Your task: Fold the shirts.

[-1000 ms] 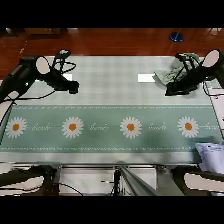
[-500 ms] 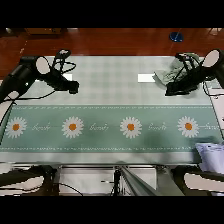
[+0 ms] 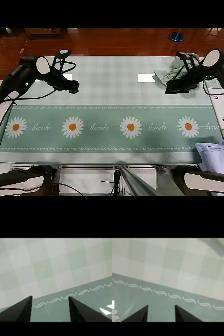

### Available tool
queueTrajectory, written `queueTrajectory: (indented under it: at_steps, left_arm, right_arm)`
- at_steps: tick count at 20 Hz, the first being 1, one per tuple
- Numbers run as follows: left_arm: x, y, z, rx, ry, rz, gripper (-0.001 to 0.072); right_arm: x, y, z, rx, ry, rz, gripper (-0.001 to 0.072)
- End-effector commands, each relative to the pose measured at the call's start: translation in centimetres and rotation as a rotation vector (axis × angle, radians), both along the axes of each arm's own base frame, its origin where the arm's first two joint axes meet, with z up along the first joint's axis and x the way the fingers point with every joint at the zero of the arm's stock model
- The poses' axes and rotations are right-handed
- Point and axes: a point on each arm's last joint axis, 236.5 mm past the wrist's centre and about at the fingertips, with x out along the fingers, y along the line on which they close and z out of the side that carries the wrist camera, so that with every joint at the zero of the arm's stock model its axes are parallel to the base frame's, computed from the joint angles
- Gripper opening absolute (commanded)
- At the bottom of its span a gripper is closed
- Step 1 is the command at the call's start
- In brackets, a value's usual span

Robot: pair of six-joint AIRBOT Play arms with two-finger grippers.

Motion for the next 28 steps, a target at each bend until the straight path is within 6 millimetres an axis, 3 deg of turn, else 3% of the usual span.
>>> queueTrajectory:
  at_steps: [1,4,5,6,7,8,10,12,16,19,26,27,28]
  left_arm:
    - [1.0,0.0,0.7,-0.001,-0.043,0.003,0.0542]
    - [2.4,0.9,2.7,0.043,-0.108,-0.005,0.0542]
    - [3.1,1.1,3.8,0.048,-0.139,-0.006,0.0542]
    - [3.6,1.2,4.9,0.055,-0.167,-0.006,0.0542]
    - [4.1,1.2,5.9,0.055,-0.193,-0.005,0.0543]
    - [4.5,1.1,6.7,0.051,-0.210,-0.005,0.0543]
    - [4.7,1.0,7.4,0.048,-0.226,-0.004,0.0543]
    - [4.4,1.1,7.2,0.052,-0.211,-0.006,0.0543]
    - [3.2,1.4,6.4,0.065,-0.150,-0.009,0.0542]
    - [3.0,1.4,6.3,0.067,-0.140,-0.010,0.0542]
    - [2.9,1.1,6.3,0.055,-0.138,-0.011,0.0541]
    - [2.9,1.1,6.3,0.055,-0.138,-0.011,0.0541]
    - [2.9,1.1,6.3,0.055,-0.137,-0.011,0.0541]
  right_arm:
    - [6.2,-1.9,4.5,-0.080,-0.275,-0.020,0.0411]
    - [13.0,-7.6,14.8,-0.309,-0.658,-0.123,0.0480]
    - [14.3,-9.4,18.5,-0.405,-0.779,-0.137,0.0480]
    - [15.0,-10.9,21.0,-0.484,-0.854,-0.136,0.0483]
    - [15.4,-12.5,22.2,-0.507,-0.888,-0.164,0.0535]
    - [15.5,-14.5,21.9,-0.498,-0.876,-0.225,0.0536]
    - [14.9,-19.1,18.0,-0.422,-0.775,-0.396,0.0572]
    - [13.7,-22.4,11.9,-0.291,-0.606,-0.530,0.0573]
    - [11.7,-24.8,3.1,-0.132,-0.372,-0.632,0.0573]
    - [11.8,-24.8,-0.5,-0.100,-0.308,-0.637,0.0573]
    - [13.2,-20.4,-7.7,0.012,-0.193,-0.566,0.0564]
    - [13.3,-19.8,-8.3,0.014,-0.184,-0.556,0.0483]
    - [13.5,-19.3,-8.6,0.016,-0.182,-0.550,0.0262]
